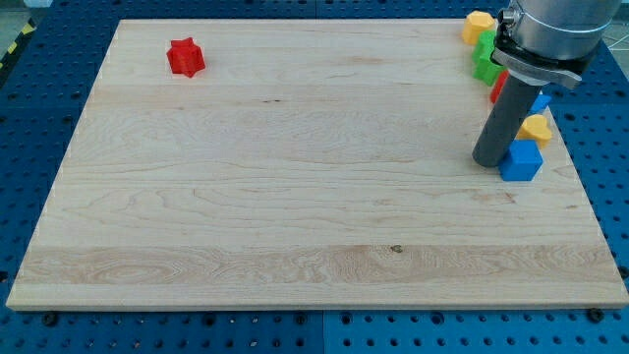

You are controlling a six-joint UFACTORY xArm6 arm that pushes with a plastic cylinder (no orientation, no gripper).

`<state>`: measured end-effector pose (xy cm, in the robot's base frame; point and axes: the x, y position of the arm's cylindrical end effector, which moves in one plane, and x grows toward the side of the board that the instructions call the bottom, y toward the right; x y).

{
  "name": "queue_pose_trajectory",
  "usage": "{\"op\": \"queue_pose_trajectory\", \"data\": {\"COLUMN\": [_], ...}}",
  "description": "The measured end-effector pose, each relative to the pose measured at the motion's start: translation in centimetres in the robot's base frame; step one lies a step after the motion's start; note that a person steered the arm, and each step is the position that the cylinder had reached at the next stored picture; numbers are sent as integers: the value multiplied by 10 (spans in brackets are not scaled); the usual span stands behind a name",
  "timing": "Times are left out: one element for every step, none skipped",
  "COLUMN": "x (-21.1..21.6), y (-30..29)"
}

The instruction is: Move the blue cube a bit up

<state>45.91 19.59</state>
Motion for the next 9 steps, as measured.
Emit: {"op": "queue_pose_trajectory", "data": {"x": [0, 3, 3, 7, 37, 72, 91, 94, 94], "y": [4, 16, 22, -2, -23, -21, 6, 43, 83]}}
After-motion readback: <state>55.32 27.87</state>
